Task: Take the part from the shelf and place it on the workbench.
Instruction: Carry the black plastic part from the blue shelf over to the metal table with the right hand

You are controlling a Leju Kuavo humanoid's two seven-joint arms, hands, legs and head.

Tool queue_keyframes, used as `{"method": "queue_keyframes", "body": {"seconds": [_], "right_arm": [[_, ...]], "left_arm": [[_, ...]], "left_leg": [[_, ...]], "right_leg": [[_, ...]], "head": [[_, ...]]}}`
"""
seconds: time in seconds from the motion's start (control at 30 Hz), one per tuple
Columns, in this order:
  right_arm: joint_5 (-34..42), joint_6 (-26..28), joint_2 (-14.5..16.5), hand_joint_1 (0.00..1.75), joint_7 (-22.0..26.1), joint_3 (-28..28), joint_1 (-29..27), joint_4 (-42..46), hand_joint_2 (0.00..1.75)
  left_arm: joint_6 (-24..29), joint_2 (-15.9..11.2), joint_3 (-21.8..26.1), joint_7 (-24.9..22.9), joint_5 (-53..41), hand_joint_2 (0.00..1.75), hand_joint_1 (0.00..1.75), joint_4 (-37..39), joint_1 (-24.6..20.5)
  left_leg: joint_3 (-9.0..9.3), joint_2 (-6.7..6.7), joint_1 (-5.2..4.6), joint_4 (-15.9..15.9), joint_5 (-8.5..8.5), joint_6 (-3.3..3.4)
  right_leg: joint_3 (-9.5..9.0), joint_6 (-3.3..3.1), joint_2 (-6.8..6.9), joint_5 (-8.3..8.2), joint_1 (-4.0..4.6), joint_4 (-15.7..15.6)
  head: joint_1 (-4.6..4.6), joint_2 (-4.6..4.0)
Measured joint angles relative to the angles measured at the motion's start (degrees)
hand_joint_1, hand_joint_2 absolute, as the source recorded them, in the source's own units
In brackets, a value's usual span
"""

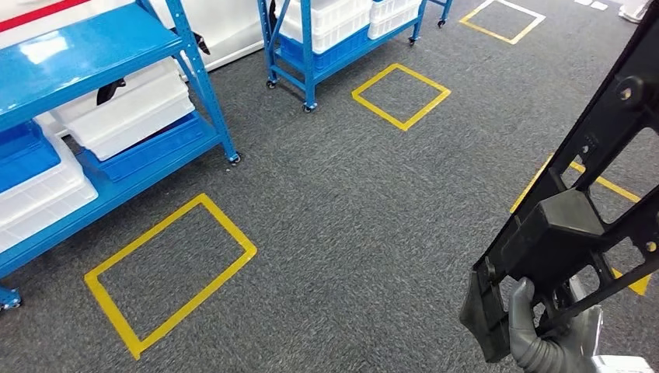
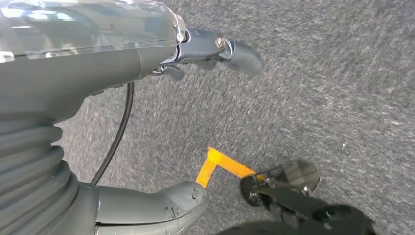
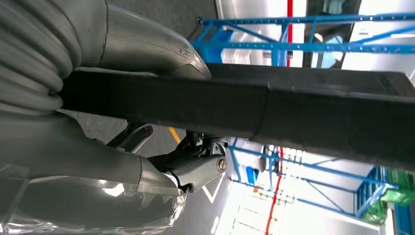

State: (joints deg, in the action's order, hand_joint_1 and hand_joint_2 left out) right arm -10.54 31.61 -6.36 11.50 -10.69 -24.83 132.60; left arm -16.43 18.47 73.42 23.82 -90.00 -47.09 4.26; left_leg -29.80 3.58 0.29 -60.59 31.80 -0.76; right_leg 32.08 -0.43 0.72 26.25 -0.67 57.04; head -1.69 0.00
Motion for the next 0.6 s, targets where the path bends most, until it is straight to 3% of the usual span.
{"method": "queue_keyframes", "body": {"seconds": [0.07, 0.1, 0.13, 0.17, 0.2, 0.27, 0.33, 0.4, 0.43, 0.5, 0.57, 0.6], "right_arm": [[-0.02, -0.01, 0.08, 1.75, -0.02, -0.01, 0.07, -0.02, 1.75], [-0.02, -0.01, 0.12, 1.75, -0.02, -0.01, 0.07, -0.04, 1.75], [-0.02, -0.01, 0.16, 1.75, -0.03, -0.01, 0.06, -0.06, 1.75], [-0.02, -0.01, 0.20, 1.75, -0.04, 0.00, 0.06, -0.09, 1.75], [-0.02, -0.01, 0.24, 1.75, -0.04, 0.00, 0.06, -0.13, 1.75], [-0.03, 0.01, 0.33, 1.75, -0.05, 0.00, 0.10, -0.16, 1.75], [-0.16, 0.07, 0.38, 1.75, -0.07, 0.00, 0.14, -0.16, 1.75], [-0.33, 0.18, 0.45, 1.75, -0.12, -0.01, 0.09, -0.16, 1.75], [-0.39, 0.23, 0.48, 1.75, -0.14, -0.01, -0.01, -0.16, 1.75], [-0.53, 0.29, 0.51, 1.75, -0.16, -0.01, -0.09, -0.16, 1.75], [-0.62, 0.33, 0.52, 1.75, -0.21, -0.01, -0.04, -0.18, 1.75], [-0.63, 0.34, 0.52, 1.75, -0.26, 0.00, -0.02, -0.21, 1.75]], "left_arm": [[0.01, -0.08, -0.04, 0.00, 0.00, 1.75, 0.00, 0.05, 0.16], [0.01, -0.10, -0.04, -0.01, -0.01, 1.75, 0.00, 0.10, 0.25], [0.01, -0.13, -0.04, -0.02, -0.01, 1.75, 0.00, 0.15, 0.34], [0.01, -0.15, -0.04, -0.02, -0.01, 1.75, 0.00, 0.21, 0.39], [0.01, -0.17, -0.04, -0.02, -0.01, 1.75, 0.00, 0.26, 0.41], [0.02, -0.23, -0.06, -0.02, -0.01, 1.75, 0.00, 0.34, 0.43], [0.13, -0.27, -0.09, -0.05, -0.01, 1.75, 0.00, 0.44, 0.45], [0.28, -0.31, -0.14, -0.09, -0.01, 1.75, 0.00, 0.51, 0.40], [0.32, -0.34, -0.20, -0.10, -0.01, 1.75, 0.00, 0.53, 0.31], [0.43, -0.39, -0.32, -0.11, -0.01, 1.75, 0.00, 0.58, 0.18], [0.51, -0.42, -0.34, -0.11, -0.01, 1.75, 0.00, 0.72, 0.26], [0.51, -0.43, -0.34, -0.11, -0.01, 1.75, 0.00, 0.81, 0.34]], "left_leg": [[-3.40, -2.57, 0.17, -7.51, 3.86, -0.15], [-5.13, -3.00, 0.20, -11.04, 5.13, -0.22], [-6.17, -3.16, 0.21, -12.95, 5.26, -0.28], [-6.13, -3.24, 0.25, -12.42, 4.06, -0.29], [-5.10, -3.55, 0.32, -9.70, 1.93, -0.24], [-2.00, -5.83, 0.50, -1.95, -1.96, 0.02], [-0.53, -7.63, 0.52, 1.92, -2.90, 0.37], [-0.38, -6.88, 0.31, 2.29, -2.86, 0.95], [-0.23, -6.16, 0.29, 2.57, -3.08, 1.38], [0.03, -4.71, 0.47, 3.25, -3.58, 2.12], [-0.01, -3.25, 0.39, 3.41, -3.69, 2.39], [-0.06, -2.42, 0.32, 3.41, -3.63, 2.40]], "right_leg": [[0.14, -0.32, -1.16, -0.14, 0.01, -0.04], [0.20, -0.36, -1.89, -0.15, 0.06, 0.04], [0.23, -0.37, -2.68, -0.14, 0.10, 0.15], [0.22, -0.34, -3.52, -0.10, 0.12, 0.31], [0.22, -0.27, -4.34, -0.03, 0.11, 0.53], [0.45, 0.12, -5.83, 0.25, 0.15, 1.26], [1.03, 0.77, -7.13, 0.37, 0.10, 1.85], [1.49, 1.60, -8.40, 0.14, -0.16, 1.83], [1.62, 1.92, -8.28, 0.12, -0.31, 1.91], [2.81, 2.36, -5.60, 1.61, -0.23, 4.14], [6.10, 2.75, -2.10, 5.25, -0.17, 10.77], [7.93, 2.97, -1.38, 6.76, -0.22, 14.42]], "head": [[0.21, 0.00], [0.23, 0.00], [0.24, 0.00], [0.24, 0.00], [0.24, 0.00], [0.27, 0.00], [0.27, 0.00], [0.28, 0.00], [0.27, 0.00], [0.02, 0.00], [-0.27, 0.00], [-0.32, 0.00]]}}
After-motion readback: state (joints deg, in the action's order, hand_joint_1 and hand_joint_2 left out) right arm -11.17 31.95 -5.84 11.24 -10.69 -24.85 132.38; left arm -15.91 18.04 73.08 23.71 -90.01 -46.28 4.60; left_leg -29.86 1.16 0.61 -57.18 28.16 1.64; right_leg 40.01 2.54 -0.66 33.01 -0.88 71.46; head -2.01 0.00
